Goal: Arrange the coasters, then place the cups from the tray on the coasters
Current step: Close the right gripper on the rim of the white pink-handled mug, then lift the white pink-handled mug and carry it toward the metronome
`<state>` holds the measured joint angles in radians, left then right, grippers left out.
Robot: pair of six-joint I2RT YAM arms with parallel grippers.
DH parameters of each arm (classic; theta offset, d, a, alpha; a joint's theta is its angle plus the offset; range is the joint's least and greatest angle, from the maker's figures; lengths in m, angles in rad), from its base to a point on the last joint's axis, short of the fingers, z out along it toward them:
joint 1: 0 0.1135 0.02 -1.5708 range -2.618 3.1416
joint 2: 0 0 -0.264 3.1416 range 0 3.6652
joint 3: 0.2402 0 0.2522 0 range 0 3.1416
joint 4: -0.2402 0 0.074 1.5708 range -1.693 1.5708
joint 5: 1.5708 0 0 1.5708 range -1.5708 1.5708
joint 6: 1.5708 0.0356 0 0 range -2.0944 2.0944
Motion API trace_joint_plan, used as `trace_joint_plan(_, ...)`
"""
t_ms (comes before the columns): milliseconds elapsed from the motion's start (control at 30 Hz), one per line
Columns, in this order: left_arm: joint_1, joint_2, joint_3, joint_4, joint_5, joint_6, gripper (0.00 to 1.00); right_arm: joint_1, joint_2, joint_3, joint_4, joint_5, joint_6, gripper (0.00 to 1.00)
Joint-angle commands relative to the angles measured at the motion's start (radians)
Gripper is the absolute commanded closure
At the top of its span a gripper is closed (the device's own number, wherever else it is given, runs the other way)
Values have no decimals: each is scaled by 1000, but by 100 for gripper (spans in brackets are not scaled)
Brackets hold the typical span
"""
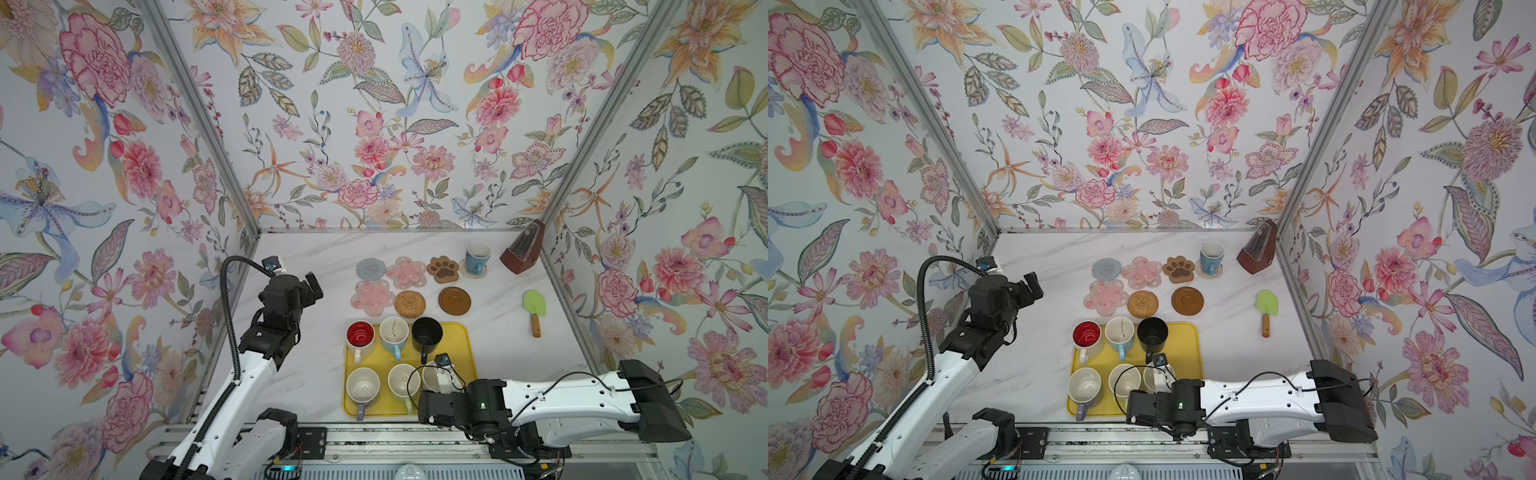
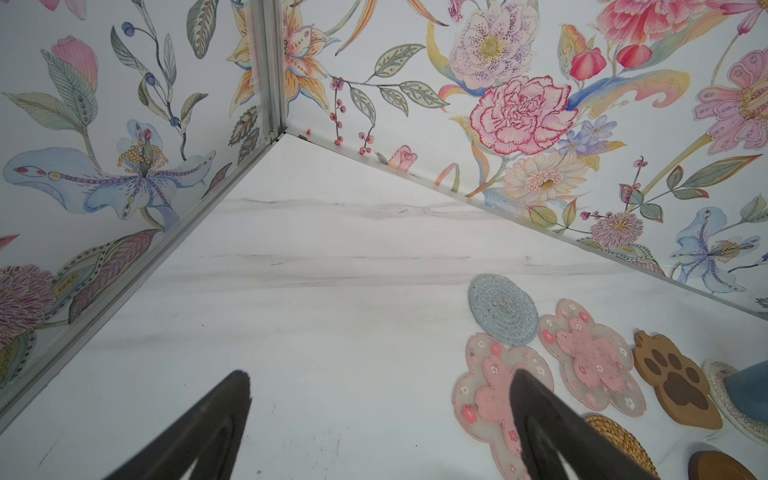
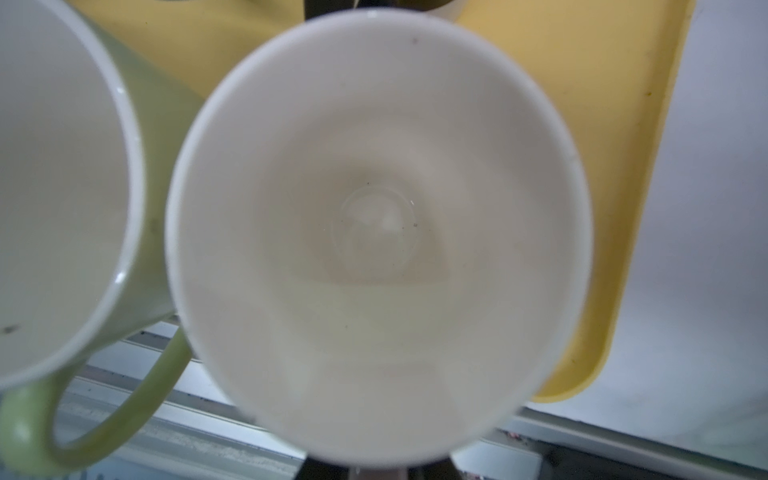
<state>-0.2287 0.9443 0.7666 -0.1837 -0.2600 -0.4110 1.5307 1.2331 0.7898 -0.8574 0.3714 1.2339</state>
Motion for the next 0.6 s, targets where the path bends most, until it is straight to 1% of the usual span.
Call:
trace_joint_plan(0,12,-18,-20,-8,21,-13,1,-13,-48,1,-81,27,-13,100)
trace_joint_plan(133,15,-22,-23,-10,22,-12,1,-42,-100,5,-130,39,-15,100)
trace_joint_plan(300,21,-31,-35,-17,22,-18,1,-117,-158,2,-176,37,-45,100)
trace_joint_plan(400,24,-43,-42,-22,23,-19,1,-189,-194,7,-181,40,-88,100)
trace_joint_plan(567,24,-71,-64,-53,31,-27,1,-352,-243,52,-180,68,-200,100)
